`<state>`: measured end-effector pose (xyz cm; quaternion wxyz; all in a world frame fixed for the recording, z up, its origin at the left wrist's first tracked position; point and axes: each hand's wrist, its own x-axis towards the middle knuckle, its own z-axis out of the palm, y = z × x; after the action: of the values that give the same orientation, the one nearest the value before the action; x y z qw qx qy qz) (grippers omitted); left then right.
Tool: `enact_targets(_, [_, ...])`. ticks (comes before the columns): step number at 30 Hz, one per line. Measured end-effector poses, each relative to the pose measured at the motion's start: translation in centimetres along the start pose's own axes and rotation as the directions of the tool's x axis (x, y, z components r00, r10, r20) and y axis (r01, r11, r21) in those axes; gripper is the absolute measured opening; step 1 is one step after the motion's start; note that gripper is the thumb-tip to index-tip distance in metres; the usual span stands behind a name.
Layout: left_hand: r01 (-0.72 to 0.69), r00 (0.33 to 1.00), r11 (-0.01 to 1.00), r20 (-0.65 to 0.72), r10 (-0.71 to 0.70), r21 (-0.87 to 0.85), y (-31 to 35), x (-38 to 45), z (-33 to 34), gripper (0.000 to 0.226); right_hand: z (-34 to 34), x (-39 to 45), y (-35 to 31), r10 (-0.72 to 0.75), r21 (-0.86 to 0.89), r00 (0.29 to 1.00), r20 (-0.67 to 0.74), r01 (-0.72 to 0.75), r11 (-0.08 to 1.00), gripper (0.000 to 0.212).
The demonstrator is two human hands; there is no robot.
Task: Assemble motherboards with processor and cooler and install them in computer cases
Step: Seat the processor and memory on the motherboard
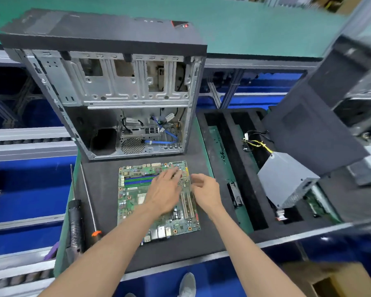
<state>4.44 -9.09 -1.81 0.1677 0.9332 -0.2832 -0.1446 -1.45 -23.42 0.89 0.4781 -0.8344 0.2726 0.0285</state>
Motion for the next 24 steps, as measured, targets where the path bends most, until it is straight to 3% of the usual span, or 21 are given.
enact_targets(8, [-0.175, 0.978, 0.984, 0.124, 0.170, 0.034, 7.7, 3.4, 1.4, 0.061, -8.6, 0.1, 4.8, 0.067, -0.125, 0.957, -0.281, -0.105, 0.987, 0.041])
enact_targets(13, [-0.282, 0.944, 0.960, 0.181, 0.276, 0.003, 14.3, 6.2, 2.5, 0.059, -15.3, 1.3, 6.7, -0.064, -0.329, 0.906, -0.418, -0.085, 0.940, 0.041])
enact_targets(17, [-0.296, 0.928, 0.955, 0.232, 0.292, -0.018, 18.3, 8.2, 3.6, 0.058, -20.3, 2.9, 7.5, -0.186, -0.561, 0.859, -0.477, -0.135, 0.816, 0.043])
enact_targets(20, [-0.290, 0.924, 0.957, 0.254, 0.286, -0.023, 20.2, 9.3, 4.4, 0.055, -23.8, 4.8, 8.0, -0.082, -0.629, 0.874, -0.479, -0.277, 0.726, 0.059])
enact_targets(24, [-0.277, 0.918, 0.961, 0.295, 0.264, 0.001, 21.0, 10.4, 5.5, 0.047, -26.9, 7.5, 8.7, 0.219, -0.580, 0.903, -0.370, -0.409, 0.705, 0.076])
